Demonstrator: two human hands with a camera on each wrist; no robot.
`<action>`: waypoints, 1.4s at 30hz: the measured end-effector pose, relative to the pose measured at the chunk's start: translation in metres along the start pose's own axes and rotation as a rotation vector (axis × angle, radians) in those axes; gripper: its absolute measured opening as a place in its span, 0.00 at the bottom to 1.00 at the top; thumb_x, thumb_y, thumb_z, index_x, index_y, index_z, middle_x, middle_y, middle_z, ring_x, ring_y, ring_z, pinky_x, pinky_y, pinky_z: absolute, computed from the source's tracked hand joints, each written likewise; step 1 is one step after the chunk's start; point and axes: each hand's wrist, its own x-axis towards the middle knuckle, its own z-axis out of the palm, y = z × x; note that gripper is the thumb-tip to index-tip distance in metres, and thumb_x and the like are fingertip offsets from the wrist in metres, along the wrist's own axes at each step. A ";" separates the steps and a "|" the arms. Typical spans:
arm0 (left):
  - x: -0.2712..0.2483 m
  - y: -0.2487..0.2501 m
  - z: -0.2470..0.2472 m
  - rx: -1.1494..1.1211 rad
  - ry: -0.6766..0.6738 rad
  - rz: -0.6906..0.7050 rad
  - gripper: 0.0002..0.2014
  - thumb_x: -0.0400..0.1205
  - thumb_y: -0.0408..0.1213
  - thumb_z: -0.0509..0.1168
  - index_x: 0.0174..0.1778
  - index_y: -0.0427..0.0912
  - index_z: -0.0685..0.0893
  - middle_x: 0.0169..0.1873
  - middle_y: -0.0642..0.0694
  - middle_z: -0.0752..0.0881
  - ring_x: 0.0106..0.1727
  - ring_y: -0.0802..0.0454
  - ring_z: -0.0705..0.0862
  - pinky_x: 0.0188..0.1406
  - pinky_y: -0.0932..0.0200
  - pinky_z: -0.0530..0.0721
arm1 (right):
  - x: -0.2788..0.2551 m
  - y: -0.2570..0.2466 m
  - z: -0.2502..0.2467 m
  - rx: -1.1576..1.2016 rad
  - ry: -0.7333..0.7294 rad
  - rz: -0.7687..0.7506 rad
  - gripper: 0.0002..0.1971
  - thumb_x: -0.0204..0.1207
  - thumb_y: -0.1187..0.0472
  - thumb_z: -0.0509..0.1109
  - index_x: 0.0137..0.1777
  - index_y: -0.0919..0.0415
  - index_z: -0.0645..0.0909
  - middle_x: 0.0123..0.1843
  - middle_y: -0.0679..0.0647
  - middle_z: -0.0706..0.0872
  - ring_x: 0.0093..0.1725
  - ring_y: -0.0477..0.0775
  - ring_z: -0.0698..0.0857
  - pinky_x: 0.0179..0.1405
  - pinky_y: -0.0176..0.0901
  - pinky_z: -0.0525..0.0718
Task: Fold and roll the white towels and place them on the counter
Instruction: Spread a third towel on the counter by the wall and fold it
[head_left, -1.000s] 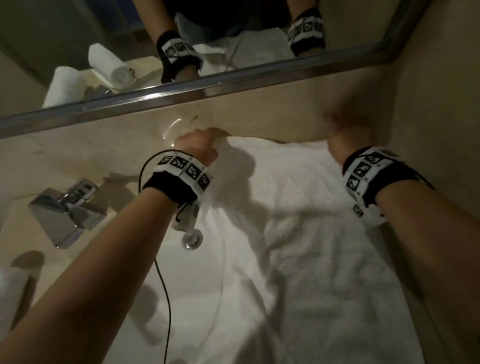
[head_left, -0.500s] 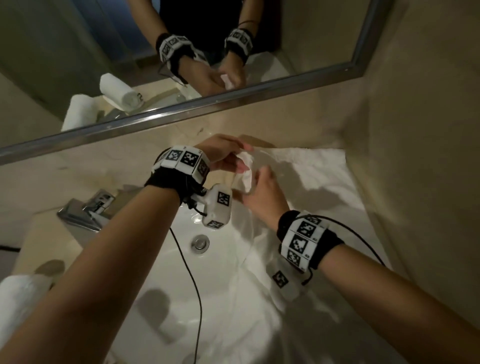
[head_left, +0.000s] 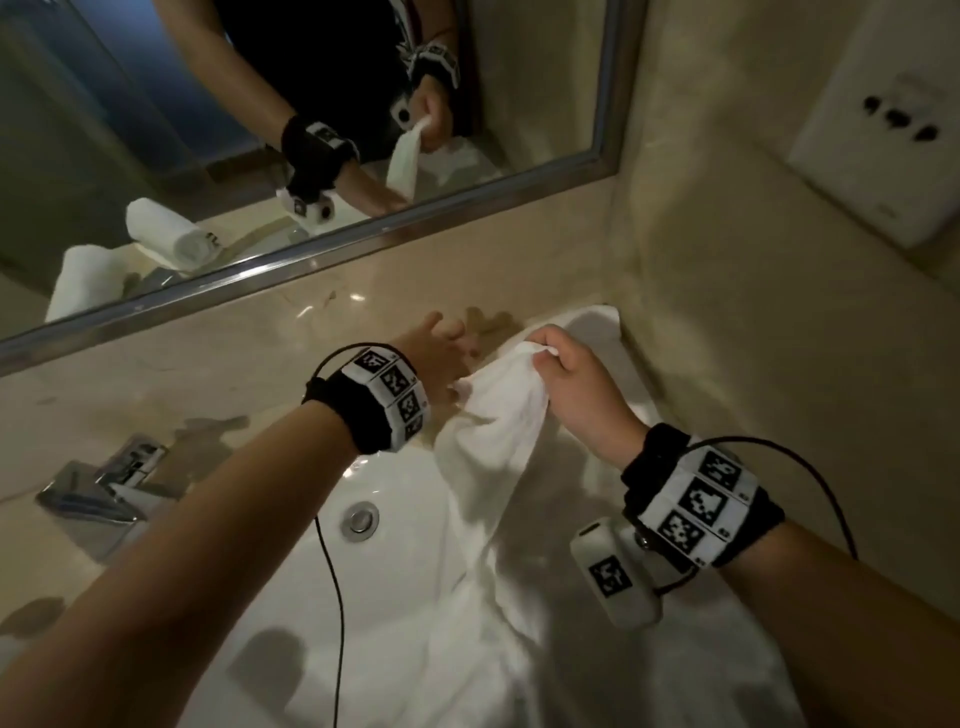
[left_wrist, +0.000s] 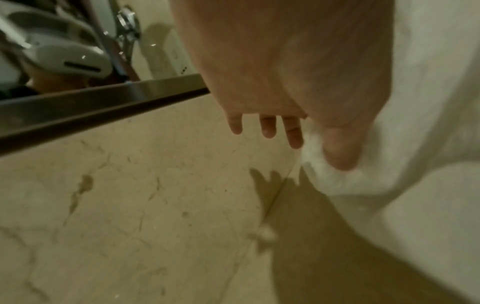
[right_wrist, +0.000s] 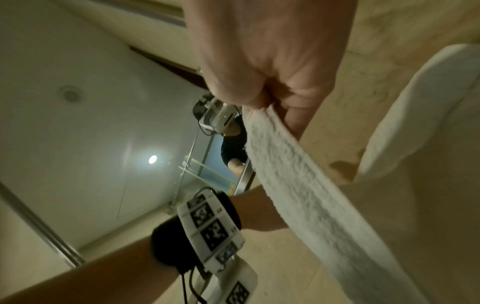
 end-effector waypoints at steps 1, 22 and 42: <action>0.004 -0.002 -0.004 0.042 -0.036 -0.024 0.19 0.84 0.50 0.54 0.70 0.50 0.74 0.74 0.48 0.66 0.74 0.46 0.61 0.75 0.47 0.57 | -0.001 0.001 -0.007 -0.003 0.037 0.016 0.09 0.83 0.69 0.54 0.48 0.56 0.73 0.35 0.42 0.75 0.36 0.41 0.74 0.34 0.33 0.69; 0.043 0.014 -0.014 -1.259 0.046 -0.429 0.19 0.80 0.30 0.63 0.68 0.36 0.75 0.63 0.33 0.81 0.61 0.37 0.82 0.57 0.52 0.80 | 0.049 0.048 -0.056 -0.773 -0.066 0.178 0.22 0.75 0.73 0.59 0.70 0.63 0.67 0.75 0.64 0.61 0.71 0.64 0.70 0.70 0.47 0.68; -0.181 0.207 0.069 -0.621 -0.441 -0.094 0.33 0.77 0.69 0.53 0.58 0.42 0.82 0.57 0.44 0.85 0.59 0.45 0.83 0.52 0.54 0.75 | -0.163 0.076 0.066 -1.037 -0.619 -0.159 0.22 0.76 0.72 0.59 0.66 0.54 0.78 0.65 0.51 0.81 0.68 0.53 0.73 0.68 0.46 0.69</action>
